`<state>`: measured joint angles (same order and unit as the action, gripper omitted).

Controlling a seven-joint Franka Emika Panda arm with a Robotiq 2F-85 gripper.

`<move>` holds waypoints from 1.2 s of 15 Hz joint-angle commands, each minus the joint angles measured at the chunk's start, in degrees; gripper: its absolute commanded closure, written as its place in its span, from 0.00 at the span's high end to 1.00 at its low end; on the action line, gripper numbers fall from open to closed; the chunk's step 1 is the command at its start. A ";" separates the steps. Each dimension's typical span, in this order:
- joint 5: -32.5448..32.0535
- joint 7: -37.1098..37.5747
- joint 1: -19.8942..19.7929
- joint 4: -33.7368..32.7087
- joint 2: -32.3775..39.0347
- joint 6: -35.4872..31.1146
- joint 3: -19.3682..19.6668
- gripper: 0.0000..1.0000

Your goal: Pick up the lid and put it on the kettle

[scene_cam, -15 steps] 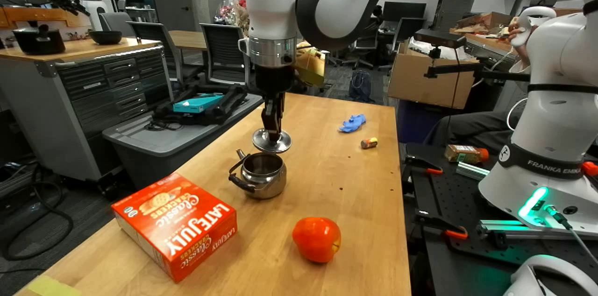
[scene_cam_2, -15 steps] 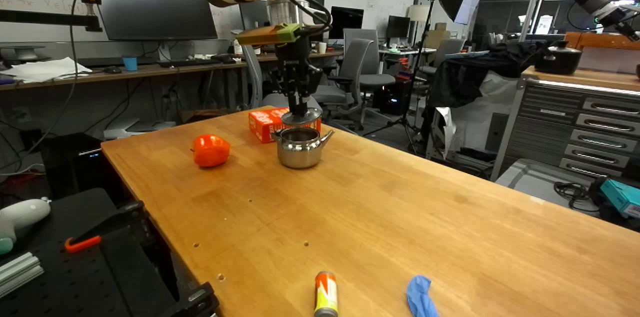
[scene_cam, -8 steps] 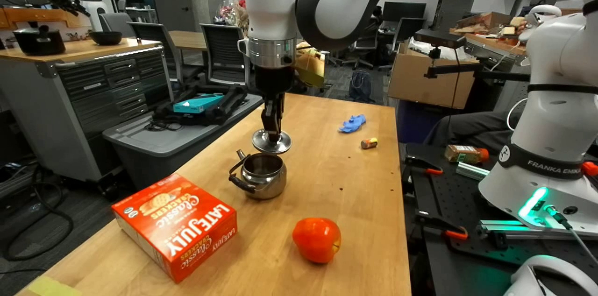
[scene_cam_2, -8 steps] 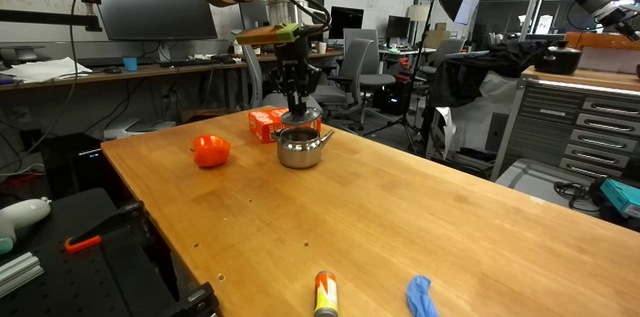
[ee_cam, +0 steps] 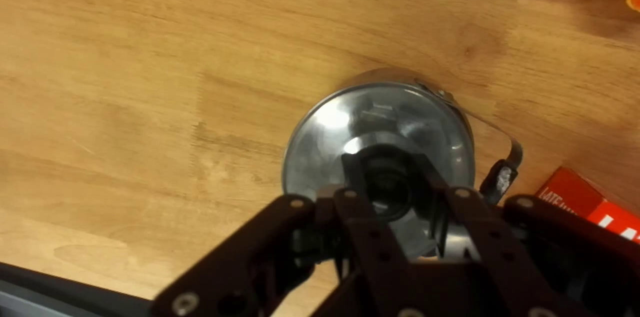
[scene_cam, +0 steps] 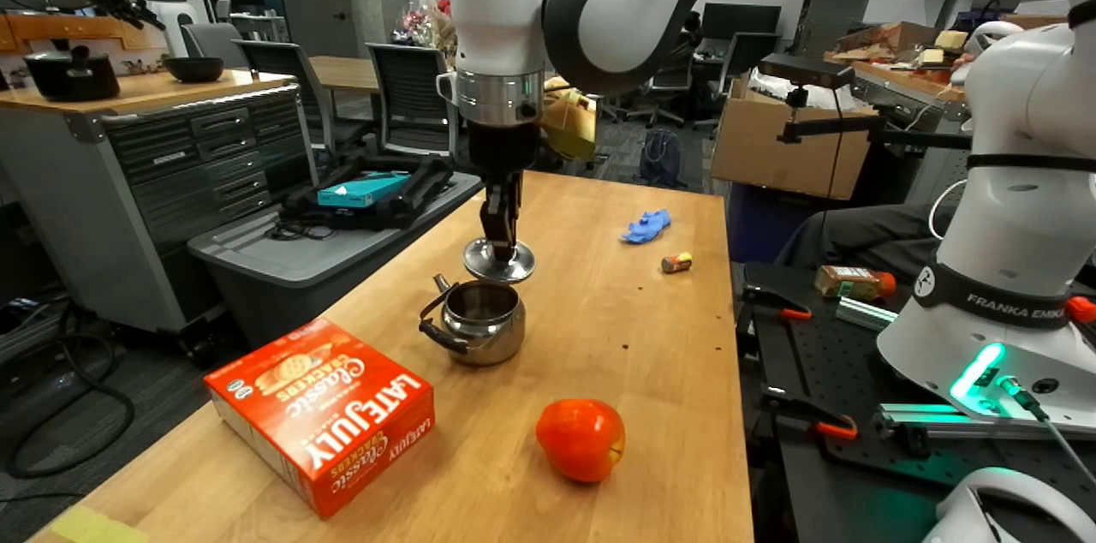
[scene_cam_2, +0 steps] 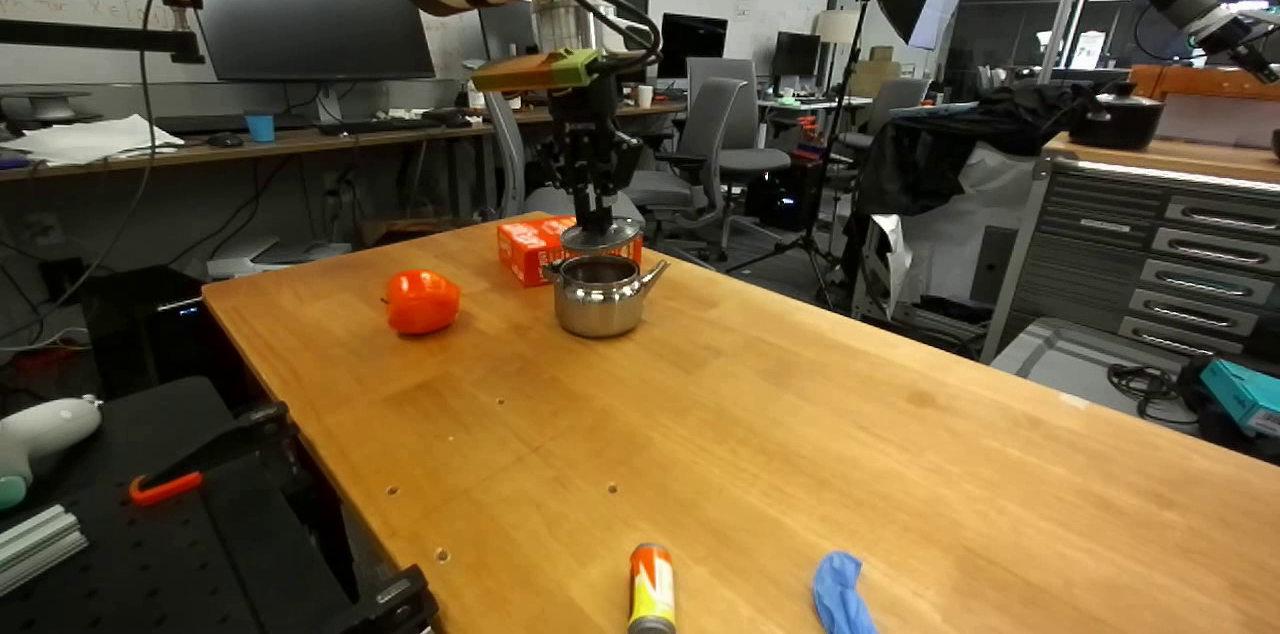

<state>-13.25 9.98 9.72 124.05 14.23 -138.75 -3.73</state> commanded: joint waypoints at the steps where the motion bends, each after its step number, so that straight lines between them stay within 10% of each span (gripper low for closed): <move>1: 0.22 -0.36 -0.18 -0.22 0.10 -0.14 -0.10 0.08; 18: -0.02 -5.62 0.33 -9.06 8.65 2.62 -0.26 0.08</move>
<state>-13.17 6.40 9.74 118.50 20.84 -138.49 -3.74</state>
